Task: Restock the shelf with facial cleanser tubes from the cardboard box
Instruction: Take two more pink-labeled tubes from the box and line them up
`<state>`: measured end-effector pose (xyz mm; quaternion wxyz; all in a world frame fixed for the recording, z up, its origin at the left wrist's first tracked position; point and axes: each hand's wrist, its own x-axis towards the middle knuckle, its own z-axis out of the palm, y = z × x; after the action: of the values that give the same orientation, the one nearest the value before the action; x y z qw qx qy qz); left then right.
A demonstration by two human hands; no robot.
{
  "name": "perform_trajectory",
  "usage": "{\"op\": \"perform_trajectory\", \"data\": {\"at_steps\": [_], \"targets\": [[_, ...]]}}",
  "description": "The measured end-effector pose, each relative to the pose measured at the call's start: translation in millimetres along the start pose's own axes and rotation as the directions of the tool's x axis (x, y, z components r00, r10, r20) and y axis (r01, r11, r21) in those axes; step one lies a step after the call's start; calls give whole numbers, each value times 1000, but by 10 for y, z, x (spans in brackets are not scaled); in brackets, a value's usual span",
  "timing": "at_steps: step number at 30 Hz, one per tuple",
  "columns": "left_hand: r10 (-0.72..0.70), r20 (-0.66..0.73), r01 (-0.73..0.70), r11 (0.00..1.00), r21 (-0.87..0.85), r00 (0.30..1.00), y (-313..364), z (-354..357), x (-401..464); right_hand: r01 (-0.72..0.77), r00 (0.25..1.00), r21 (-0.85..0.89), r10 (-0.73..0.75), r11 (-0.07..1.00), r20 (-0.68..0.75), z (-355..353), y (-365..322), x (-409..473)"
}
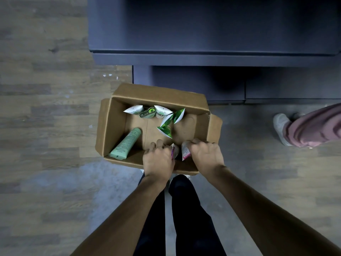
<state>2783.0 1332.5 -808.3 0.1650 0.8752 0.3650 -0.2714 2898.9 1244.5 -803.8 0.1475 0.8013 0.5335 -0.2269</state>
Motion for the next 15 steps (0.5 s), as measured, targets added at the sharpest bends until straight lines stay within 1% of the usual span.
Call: {"op": "perform_trajectory", "data": {"at_steps": [2,4,7,10,12,15], "targets": [[-41,63,38,998,50,997,16,16,63,26,998,18,-25,999,-56,-18,13,3],[-83,88,80,996,38,993,24,45,120,59,993,48,-53,997,-106,-45,2,-7],[-110,82,116,990,-74,991,54,0,157,67,989,85,-55,994,-138,-88,3,-18],[-143,85,157,969,-192,986,82,-175,94,47,987,58,-37,997,-158,-255,51,-92],[-129,72,143,960,-241,989,76,-347,42,24,985,17,-20,1000,-174,-409,107,-164],[-73,28,78,954,-289,997,66,-676,-46,-2,968,21,7,1000,-252,-745,219,-317]]}}
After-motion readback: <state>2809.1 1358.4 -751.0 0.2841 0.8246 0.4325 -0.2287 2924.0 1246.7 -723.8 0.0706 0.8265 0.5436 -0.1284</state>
